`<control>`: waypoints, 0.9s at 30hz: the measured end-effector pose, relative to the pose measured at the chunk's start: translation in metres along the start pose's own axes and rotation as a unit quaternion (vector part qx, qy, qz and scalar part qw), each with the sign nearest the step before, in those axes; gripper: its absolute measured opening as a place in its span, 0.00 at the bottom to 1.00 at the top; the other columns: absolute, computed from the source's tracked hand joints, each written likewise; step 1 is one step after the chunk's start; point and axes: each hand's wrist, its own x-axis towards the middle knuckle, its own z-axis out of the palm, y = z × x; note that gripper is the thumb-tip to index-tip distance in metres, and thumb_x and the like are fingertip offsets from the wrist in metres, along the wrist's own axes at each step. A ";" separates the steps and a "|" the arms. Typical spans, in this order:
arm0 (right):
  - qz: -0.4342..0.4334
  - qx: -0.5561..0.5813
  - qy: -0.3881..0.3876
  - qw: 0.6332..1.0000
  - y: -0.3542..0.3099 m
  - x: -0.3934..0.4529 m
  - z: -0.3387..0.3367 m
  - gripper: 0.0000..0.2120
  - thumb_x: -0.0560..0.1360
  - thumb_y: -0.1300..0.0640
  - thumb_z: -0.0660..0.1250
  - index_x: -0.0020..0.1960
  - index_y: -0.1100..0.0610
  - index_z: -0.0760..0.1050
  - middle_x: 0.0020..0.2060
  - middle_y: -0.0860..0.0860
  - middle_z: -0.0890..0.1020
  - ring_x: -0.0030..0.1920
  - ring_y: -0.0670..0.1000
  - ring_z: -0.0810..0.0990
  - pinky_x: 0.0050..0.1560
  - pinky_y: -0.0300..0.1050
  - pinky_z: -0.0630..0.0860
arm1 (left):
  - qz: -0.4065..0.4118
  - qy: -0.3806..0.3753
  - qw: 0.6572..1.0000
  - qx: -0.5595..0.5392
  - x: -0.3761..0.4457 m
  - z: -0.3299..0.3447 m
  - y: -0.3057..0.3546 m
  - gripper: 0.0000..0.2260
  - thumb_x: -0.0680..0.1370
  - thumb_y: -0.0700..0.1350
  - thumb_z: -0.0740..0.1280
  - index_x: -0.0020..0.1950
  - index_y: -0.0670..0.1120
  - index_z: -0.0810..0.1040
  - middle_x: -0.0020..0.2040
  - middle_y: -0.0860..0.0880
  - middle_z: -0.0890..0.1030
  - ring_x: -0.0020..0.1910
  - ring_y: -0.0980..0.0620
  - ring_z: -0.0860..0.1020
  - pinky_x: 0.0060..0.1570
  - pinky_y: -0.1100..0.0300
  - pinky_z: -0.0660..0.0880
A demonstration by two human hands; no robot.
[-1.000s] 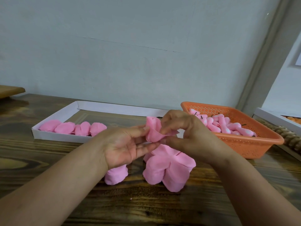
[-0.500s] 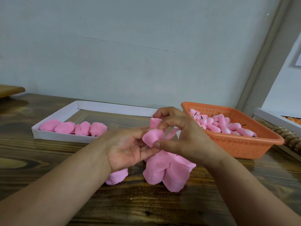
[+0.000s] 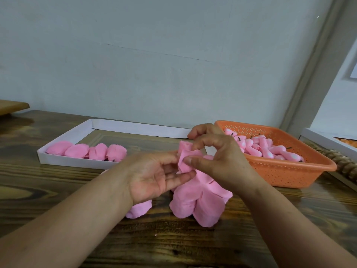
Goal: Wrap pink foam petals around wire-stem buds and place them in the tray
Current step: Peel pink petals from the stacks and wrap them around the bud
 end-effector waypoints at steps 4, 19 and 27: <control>0.015 0.005 0.008 1.000 0.003 0.001 0.003 0.10 0.66 0.64 0.75 0.34 0.54 0.76 0.48 0.41 0.75 0.51 0.36 0.73 0.46 0.23 0.66 | 0.002 -0.011 1.000 0.007 -0.001 0.000 0.001 0.13 0.64 0.30 0.69 0.48 0.33 0.83 0.49 0.37 0.84 0.43 0.44 0.84 0.38 0.52 0.82; -0.023 -0.020 -0.111 0.993 -0.006 -0.002 -0.014 0.18 0.68 0.70 0.72 0.48 0.49 0.78 0.45 0.45 0.77 0.44 0.47 0.77 0.49 0.22 0.66 | -0.018 -0.034 0.997 0.071 0.000 -0.003 -0.004 0.10 0.63 0.33 0.72 0.44 0.36 0.85 0.47 0.38 0.84 0.45 0.43 0.84 0.38 0.55 0.81; 0.016 0.047 -0.116 0.992 -0.001 0.000 -0.011 0.12 0.65 0.66 0.73 0.44 0.52 0.77 0.38 0.48 0.78 0.37 0.48 0.74 0.39 0.46 0.73 | -0.005 -0.017 0.996 0.090 -0.001 0.001 -0.006 0.11 0.70 0.31 0.68 0.51 0.33 0.82 0.49 0.37 0.84 0.44 0.43 0.84 0.39 0.55 0.82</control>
